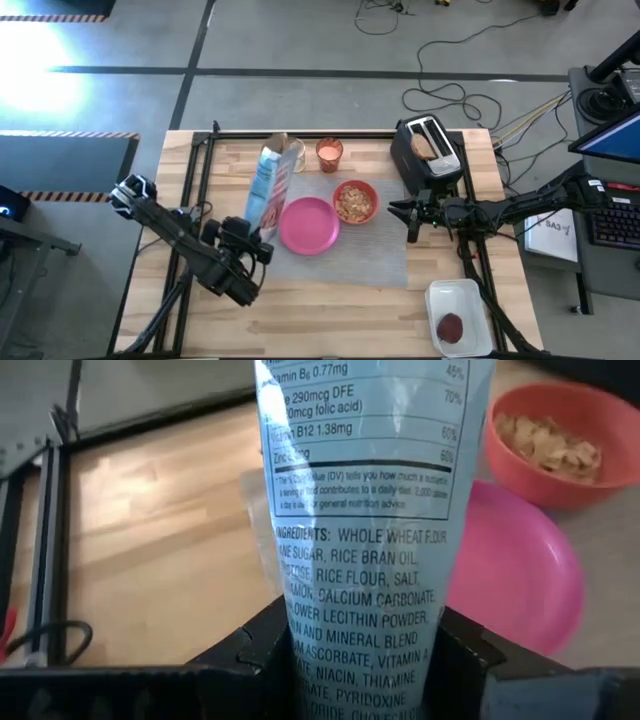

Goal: Arrange a breakfast setting
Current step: Pour the cereal from the cereal box into the red bowl

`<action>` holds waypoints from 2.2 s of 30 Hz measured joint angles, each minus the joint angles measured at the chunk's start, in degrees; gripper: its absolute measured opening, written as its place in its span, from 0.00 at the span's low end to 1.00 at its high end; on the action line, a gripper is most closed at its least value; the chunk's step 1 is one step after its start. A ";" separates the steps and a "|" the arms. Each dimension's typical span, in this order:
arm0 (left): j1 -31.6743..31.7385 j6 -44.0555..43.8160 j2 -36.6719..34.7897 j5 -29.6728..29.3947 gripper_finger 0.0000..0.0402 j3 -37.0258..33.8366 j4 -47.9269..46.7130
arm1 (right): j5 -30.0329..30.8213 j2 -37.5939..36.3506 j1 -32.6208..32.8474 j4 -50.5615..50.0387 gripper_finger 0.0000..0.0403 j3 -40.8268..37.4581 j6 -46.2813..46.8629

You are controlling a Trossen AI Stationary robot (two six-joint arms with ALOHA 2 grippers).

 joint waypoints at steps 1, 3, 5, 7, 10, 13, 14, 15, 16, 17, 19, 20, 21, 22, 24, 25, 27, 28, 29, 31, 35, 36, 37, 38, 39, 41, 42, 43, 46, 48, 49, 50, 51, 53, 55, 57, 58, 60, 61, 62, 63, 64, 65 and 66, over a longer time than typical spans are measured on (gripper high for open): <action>0.00 -0.42 -0.03 -0.48 0.35 -0.74 0.04 | 0.01 0.00 0.01 0.01 0.21 0.01 0.00; 0.00 -1.00 -0.08 -0.66 0.35 -2.37 0.05 | 0.00 0.00 0.02 0.00 0.21 0.02 -0.01; 0.00 -1.98 -0.08 -0.56 0.35 -4.02 0.01 | 0.00 0.00 0.01 0.01 0.21 0.00 0.00; -0.40 -3.03 -0.11 -0.03 0.35 -4.65 0.05 | 0.00 0.00 0.00 0.00 0.21 0.00 0.00; -1.60 -3.42 -0.14 3.49 0.35 -4.15 1.00 | 0.00 0.00 0.02 0.01 0.21 0.01 -0.01; -2.95 -3.42 -0.14 9.88 0.35 -2.44 2.68 | 0.00 0.00 0.01 0.02 0.21 0.02 0.00; -3.28 -3.45 -0.03 11.99 0.35 -1.92 3.41 | 0.02 0.00 0.00 0.00 0.21 0.02 0.00; -3.64 -3.48 0.12 13.82 0.35 -1.30 3.87 | 0.00 0.00 0.01 0.02 0.21 0.00 0.00; -3.95 -3.66 0.36 15.46 0.35 -0.65 4.03 | 0.01 0.00 0.00 0.00 0.21 0.00 0.00; -4.22 -4.00 0.69 17.03 0.35 -0.09 4.21 | 0.00 0.00 0.00 0.00 0.21 0.02 0.00; -4.87 -4.71 1.42 19.55 0.35 0.67 5.10 | 0.02 0.00 0.02 0.02 0.21 0.01 0.00; -5.25 -5.20 1.86 20.30 0.35 0.95 5.48 | 0.00 0.00 0.02 0.02 0.21 0.00 0.00; -5.59 -5.82 2.26 20.60 0.35 1.17 5.66 | 0.00 0.00 0.02 0.01 0.21 0.01 -0.01; -5.92 -6.54 2.61 20.89 0.35 1.30 5.99 | 0.00 0.00 0.02 0.00 0.21 0.01 0.00; -6.51 -7.56 3.41 21.02 0.35 1.29 6.85 | 0.00 0.00 0.00 0.01 0.21 0.02 0.00; -6.76 -7.81 3.87 21.03 0.35 1.24 7.49 | 0.00 0.00 0.01 0.01 0.21 0.01 0.00; -7.21 -7.92 4.87 21.21 0.35 1.21 8.35 | 0.00 0.00 0.02 0.02 0.21 0.00 0.00; -7.37 -7.95 5.35 21.35 0.35 1.21 8.92 | 0.01 0.00 0.00 0.01 0.21 0.01 0.00; -7.56 -7.97 5.86 21.56 0.35 1.21 9.21 | 0.00 0.00 0.00 0.00 0.21 0.02 0.00; -7.63 -8.85 6.79 22.54 0.35 1.16 9.54 | 0.00 0.00 0.00 0.01 0.21 0.02 0.00; -7.83 -12.45 8.40 23.18 0.35 1.05 9.22 | 0.00 0.00 0.01 0.01 0.21 0.00 0.00; -7.83 -13.55 8.74 23.24 0.35 0.91 8.97 | 0.00 0.00 0.02 0.01 0.21 0.02 0.00; -7.82 -14.32 8.98 23.28 0.35 0.84 8.88 | 0.02 0.00 0.02 0.01 0.21 0.02 0.00; -7.79 -14.94 9.21 23.25 0.35 0.84 8.89 | 0.02 0.00 0.02 0.00 0.21 0.02 0.00; -7.78 -15.25 9.37 23.23 0.35 0.84 8.89 | 0.02 0.00 0.02 0.02 0.21 0.00 0.00; -7.78 -15.39 9.53 23.17 0.34 0.84 8.89 | 0.01 0.00 0.01 0.00 0.21 0.01 -0.01; -7.78 -15.49 9.55 23.17 0.33 0.84 8.89 | 0.00 0.00 0.00 0.01 0.21 0.01 0.00; -7.78 -15.58 9.58 23.18 0.32 0.84 8.88 | 0.00 0.00 0.00 0.00 0.21 0.01 -0.01; -7.92 -15.62 9.61 23.40 0.29 0.82 9.07 | 0.00 0.00 0.02 0.01 0.21 0.01 -0.01; -8.35 -15.78 9.63 23.53 0.27 0.75 9.52 | 0.00 0.00 0.02 0.00 0.21 0.02 0.00; -8.67 -16.10 9.63 23.60 0.26 0.73 9.66 | 0.01 0.00 0.01 0.00 0.21 0.00 -0.01; -8.99 -16.76 9.67 23.68 0.25 0.71 9.76 | 0.00 0.00 0.02 0.01 0.21 0.00 0.00; -9.35 -17.67 9.67 23.78 0.25 0.71 9.83 | 0.00 0.00 0.01 0.02 0.21 0.02 0.00; -10.25 -21.01 9.67 24.02 0.24 0.39 9.33 | 0.00 0.00 0.01 0.00 0.21 0.02 0.00; -11.02 -23.56 9.70 24.24 0.23 -0.20 8.37 | 0.00 0.00 0.02 0.01 0.21 0.00 -0.02; -11.19 -23.95 9.67 24.96 0.23 -0.70 7.31 | 0.00 0.00 0.00 0.00 0.21 0.02 0.00; -11.18 -24.10 9.67 25.24 0.23 -0.92 6.99 | 0.00 0.00 0.02 0.00 0.21 0.02 0.00; -11.15 -24.36 9.67 25.26 0.23 -1.61 6.82 | 0.01 0.00 0.01 0.02 0.21 0.01 0.00; -11.15 -24.49 9.67 25.24 0.23 -1.93 6.71 | 0.00 0.01 0.00 0.01 0.21 0.01 -0.02; -11.15 -24.57 9.67 25.24 0.23 -2.08 6.49 | 0.00 0.02 0.02 0.00 0.21 0.01 -0.01; -11.15 -24.58 9.67 25.14 0.23 -2.09 6.35 | 0.02 0.01 0.02 0.02 0.21 0.01 0.00; -11.13 -24.58 9.68 24.88 0.23 -1.92 5.84 | 0.02 0.02 0.00 0.00 0.21 0.02 -0.02; -11.10 -24.57 9.74 24.80 0.23 -1.42 4.82 | 0.02 0.02 0.02 0.00 0.21 0.00 -0.02; -11.04 -24.56 9.76 24.90 0.23 -0.66 3.44 | 0.00 0.00 0.02 0.00 0.21 0.02 0.00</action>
